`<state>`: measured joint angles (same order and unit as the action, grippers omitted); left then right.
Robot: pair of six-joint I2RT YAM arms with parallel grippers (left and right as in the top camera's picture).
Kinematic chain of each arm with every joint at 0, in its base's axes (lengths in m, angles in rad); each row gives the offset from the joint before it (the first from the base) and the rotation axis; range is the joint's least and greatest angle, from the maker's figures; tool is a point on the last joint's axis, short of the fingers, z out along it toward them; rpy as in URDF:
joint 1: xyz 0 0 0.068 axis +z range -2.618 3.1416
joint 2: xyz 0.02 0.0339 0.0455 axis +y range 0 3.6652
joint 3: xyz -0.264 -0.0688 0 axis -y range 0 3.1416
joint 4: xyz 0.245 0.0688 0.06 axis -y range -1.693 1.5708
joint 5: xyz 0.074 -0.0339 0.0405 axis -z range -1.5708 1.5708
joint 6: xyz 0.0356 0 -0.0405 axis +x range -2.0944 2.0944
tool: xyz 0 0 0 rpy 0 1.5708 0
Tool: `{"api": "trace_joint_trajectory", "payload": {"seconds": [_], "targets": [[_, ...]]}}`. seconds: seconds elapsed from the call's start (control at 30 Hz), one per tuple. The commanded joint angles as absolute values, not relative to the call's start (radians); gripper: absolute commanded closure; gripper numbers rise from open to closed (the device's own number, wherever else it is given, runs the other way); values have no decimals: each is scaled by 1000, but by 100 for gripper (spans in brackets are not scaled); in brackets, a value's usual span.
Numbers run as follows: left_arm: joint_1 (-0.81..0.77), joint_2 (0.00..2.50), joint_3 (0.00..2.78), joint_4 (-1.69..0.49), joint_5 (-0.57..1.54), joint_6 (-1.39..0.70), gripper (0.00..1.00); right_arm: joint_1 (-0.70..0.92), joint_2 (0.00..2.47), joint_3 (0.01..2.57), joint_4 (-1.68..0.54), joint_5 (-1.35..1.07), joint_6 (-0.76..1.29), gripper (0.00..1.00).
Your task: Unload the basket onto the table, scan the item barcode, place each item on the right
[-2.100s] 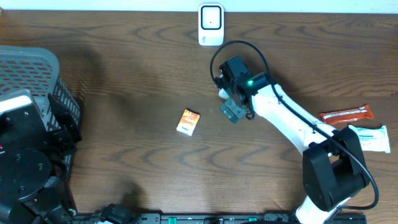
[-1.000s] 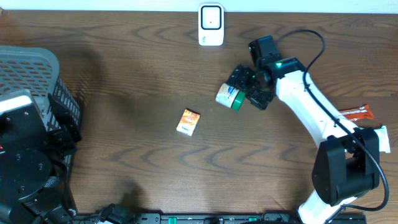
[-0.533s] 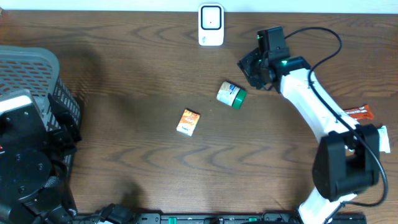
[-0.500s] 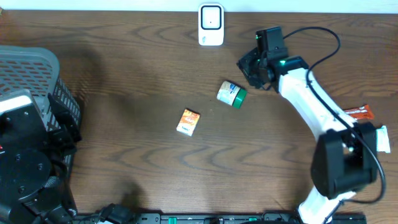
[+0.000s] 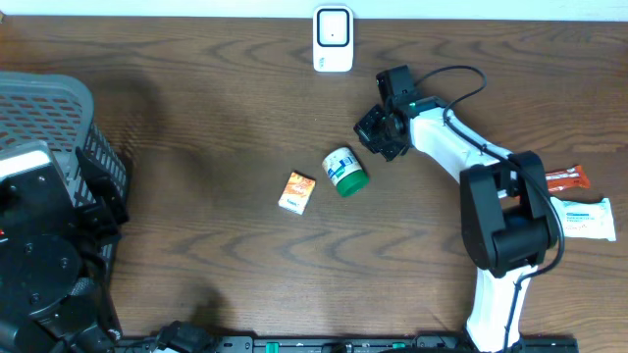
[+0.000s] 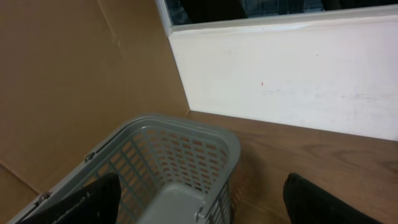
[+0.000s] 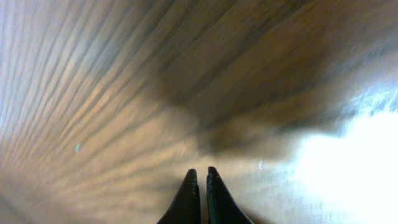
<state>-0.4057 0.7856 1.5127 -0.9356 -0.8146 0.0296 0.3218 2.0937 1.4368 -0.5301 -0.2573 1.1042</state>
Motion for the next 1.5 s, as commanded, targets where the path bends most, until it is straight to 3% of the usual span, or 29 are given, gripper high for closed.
{"api": "trace_joint_trajectory", "payload": {"seconds": [0.0,0.17,0.3,0.43,0.67,0.77,0.93,1.2,1.47], "targets": [[-402,788,1509,-935,-824,28,16,334,1993,1441,-558,-409,919,89],[-402,788,1509,-935,-824,28,16,370,1979,1441,-570,-533,859,82],[-402,788,1509,-935,-824,28,16,424,1980,1441,-575,-538,846,82],[-402,788,1509,-935,-824,28,16,469,1975,1441,-588,-347,845,99],[-402,788,1509,-935,-824,28,16,477,1913,1441,-596,-77,860,99],[-402,788,1509,-935,-823,28,16,459,1906,1441,-597,-4,887,91],[-402,788,1509,-935,-824,28,16,446,1960,1438,-603,60,900,91],[-402,788,1509,-935,-824,28,16,447,2038,1438,-633,42,928,98],[-402,788,1509,-935,-823,28,16,478,2038,1438,-647,-167,926,99]]}}
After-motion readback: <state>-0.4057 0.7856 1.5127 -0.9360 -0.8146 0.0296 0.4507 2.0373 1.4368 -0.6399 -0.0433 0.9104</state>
